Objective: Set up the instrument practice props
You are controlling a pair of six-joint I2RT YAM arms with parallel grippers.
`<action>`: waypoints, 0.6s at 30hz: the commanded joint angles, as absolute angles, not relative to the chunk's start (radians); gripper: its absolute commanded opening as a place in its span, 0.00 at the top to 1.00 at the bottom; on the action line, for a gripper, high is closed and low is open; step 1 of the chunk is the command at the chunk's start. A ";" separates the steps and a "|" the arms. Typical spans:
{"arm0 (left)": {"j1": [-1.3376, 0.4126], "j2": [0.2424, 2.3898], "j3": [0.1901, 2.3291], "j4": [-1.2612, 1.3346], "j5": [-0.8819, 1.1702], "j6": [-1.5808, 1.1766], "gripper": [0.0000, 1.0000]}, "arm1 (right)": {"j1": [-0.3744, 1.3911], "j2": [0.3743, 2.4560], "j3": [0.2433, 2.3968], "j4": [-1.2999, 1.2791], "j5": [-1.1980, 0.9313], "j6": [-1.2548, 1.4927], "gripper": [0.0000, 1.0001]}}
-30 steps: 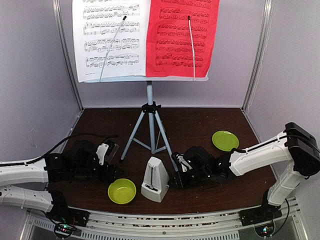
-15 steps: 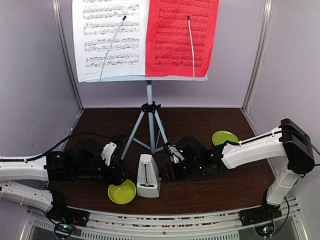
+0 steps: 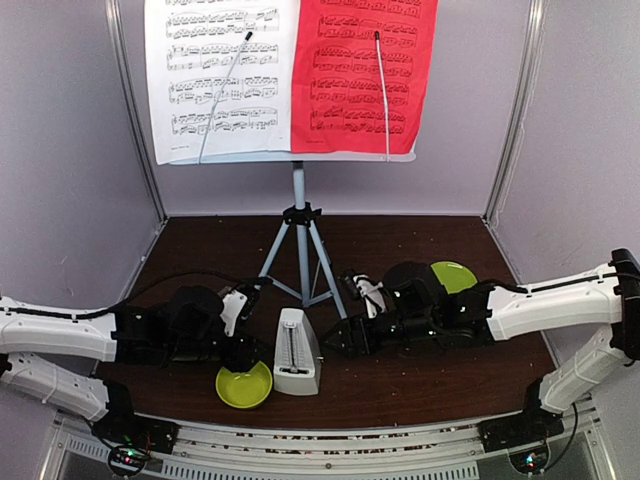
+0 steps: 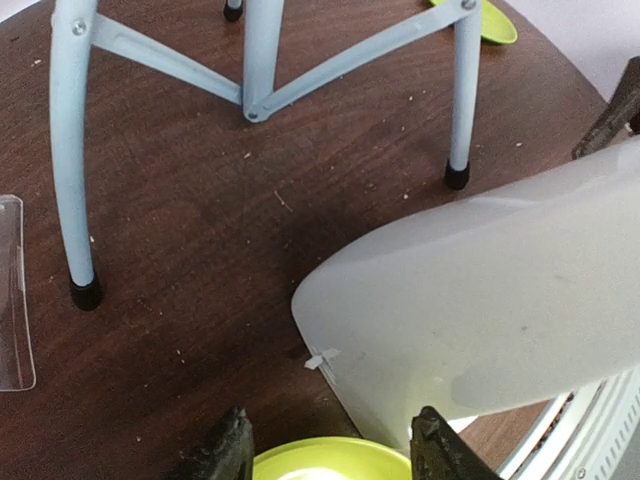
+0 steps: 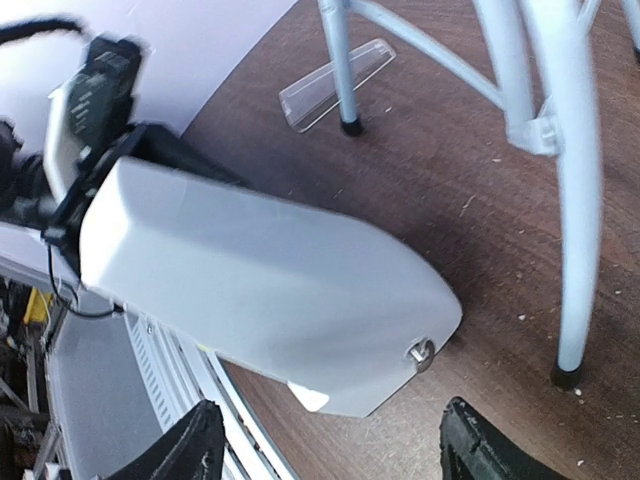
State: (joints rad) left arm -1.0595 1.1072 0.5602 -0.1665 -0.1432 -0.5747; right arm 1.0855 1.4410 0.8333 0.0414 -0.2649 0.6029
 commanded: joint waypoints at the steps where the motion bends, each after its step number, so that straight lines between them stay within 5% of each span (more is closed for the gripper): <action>1: -1.062 1.172 0.608 -0.117 -0.151 -0.578 0.46 | 1.136 1.390 0.808 0.049 -0.239 0.568 0.21; 18: -1.132 1.418 0.736 0.025 -0.037 -0.605 0.56 | 1.162 1.291 0.756 0.006 -0.134 0.568 0.15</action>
State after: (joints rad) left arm -1.0973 1.3705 0.6777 -0.0868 -0.0910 -0.5812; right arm 1.1610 1.3216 0.7673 0.0185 -0.1848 0.5781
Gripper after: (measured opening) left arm 0.446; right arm 0.845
